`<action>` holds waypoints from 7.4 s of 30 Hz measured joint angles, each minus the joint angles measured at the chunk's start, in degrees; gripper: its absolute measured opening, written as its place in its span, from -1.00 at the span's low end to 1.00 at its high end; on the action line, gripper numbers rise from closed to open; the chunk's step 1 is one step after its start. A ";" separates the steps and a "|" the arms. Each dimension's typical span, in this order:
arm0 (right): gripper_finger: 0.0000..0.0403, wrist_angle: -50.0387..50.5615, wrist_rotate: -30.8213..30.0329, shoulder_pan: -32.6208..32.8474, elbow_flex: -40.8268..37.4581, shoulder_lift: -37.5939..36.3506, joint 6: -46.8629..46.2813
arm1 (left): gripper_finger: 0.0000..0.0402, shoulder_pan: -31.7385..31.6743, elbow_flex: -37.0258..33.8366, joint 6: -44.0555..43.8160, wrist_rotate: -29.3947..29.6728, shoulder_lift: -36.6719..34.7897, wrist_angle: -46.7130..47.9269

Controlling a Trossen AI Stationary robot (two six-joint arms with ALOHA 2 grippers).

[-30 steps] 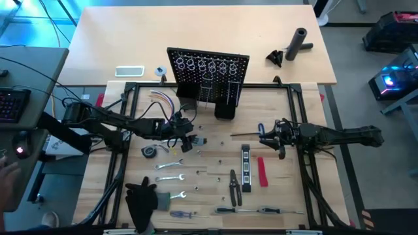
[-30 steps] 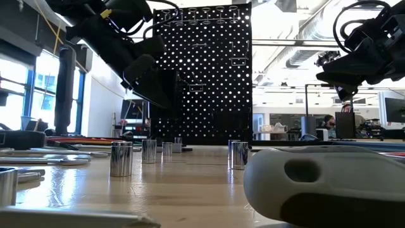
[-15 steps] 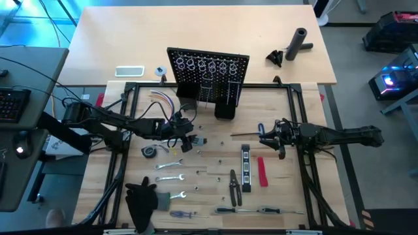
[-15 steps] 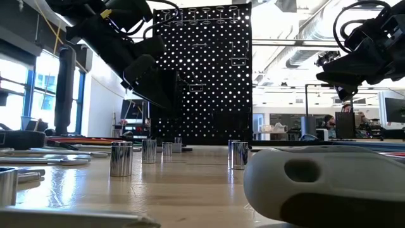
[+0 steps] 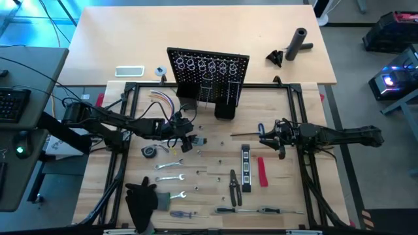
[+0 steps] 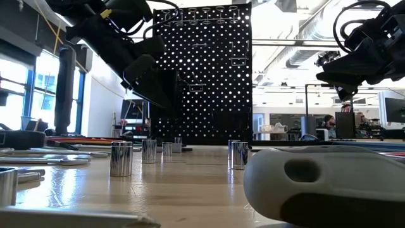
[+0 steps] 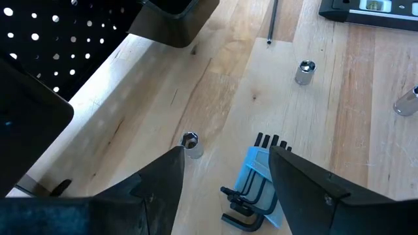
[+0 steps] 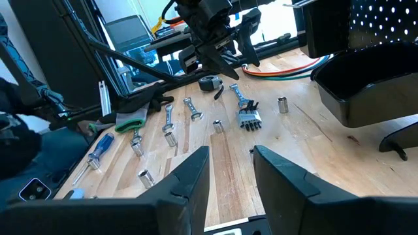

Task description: Hang tools onto peg board

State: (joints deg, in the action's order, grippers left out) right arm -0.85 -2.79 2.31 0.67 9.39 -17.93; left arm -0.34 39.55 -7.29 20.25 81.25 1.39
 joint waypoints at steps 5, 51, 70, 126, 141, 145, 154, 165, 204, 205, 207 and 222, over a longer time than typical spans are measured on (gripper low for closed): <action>-0.43 0.00 0.02 -0.02 0.00 0.02 -0.02 | 0.09 0.00 0.00 0.00 0.00 0.02 0.00; -0.43 -0.01 0.00 -0.02 0.02 0.00 15.99 | 0.09 -0.01 0.02 0.00 0.00 0.02 -0.01; -0.43 -0.17 -0.61 -0.02 0.00 0.00 15.41 | 0.09 0.00 0.01 -0.02 0.02 0.00 -4.75; -0.43 -0.28 -1.44 -0.01 0.00 0.01 14.97 | 0.09 0.00 0.01 -5.23 0.54 0.00 -9.06; -0.43 -0.55 -3.04 -0.02 0.00 0.00 14.99 | 0.09 -0.35 0.02 -5.05 3.39 0.00 -13.81; -0.43 -0.54 -3.10 -0.01 0.00 0.00 14.99 | 0.09 -0.43 0.02 -4.49 2.26 0.00 -13.14; -0.43 -0.54 -3.10 -0.02 0.00 0.02 14.97 | 0.09 -3.64 10.45 13.16 0.96 1.36 1.93; -0.43 -0.54 -3.21 -0.02 0.00 0.32 14.97 | 0.09 -4.83 17.49 15.99 -0.77 12.79 15.78; -0.43 -0.52 -3.17 -0.02 0.00 1.02 14.94 | -0.49 -9.06 17.61 -0.13 -4.92 25.46 10.76; -0.43 -0.52 -3.15 -0.01 0.00 1.11 14.93 | -0.53 -9.02 17.61 -0.13 -4.88 25.51 10.50; -0.43 -0.52 -3.15 -0.02 0.00 1.48 14.67 | -0.59 -9.02 17.61 -0.13 -4.90 25.56 10.12; -0.43 -0.50 -3.02 0.00 0.00 3.13 13.86 | -0.69 -7.89 17.50 0.07 -3.83 25.25 9.40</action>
State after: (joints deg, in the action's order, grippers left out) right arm -1.34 -5.80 2.30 0.67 12.52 -4.08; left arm -8.24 57.06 -7.22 16.42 106.50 10.79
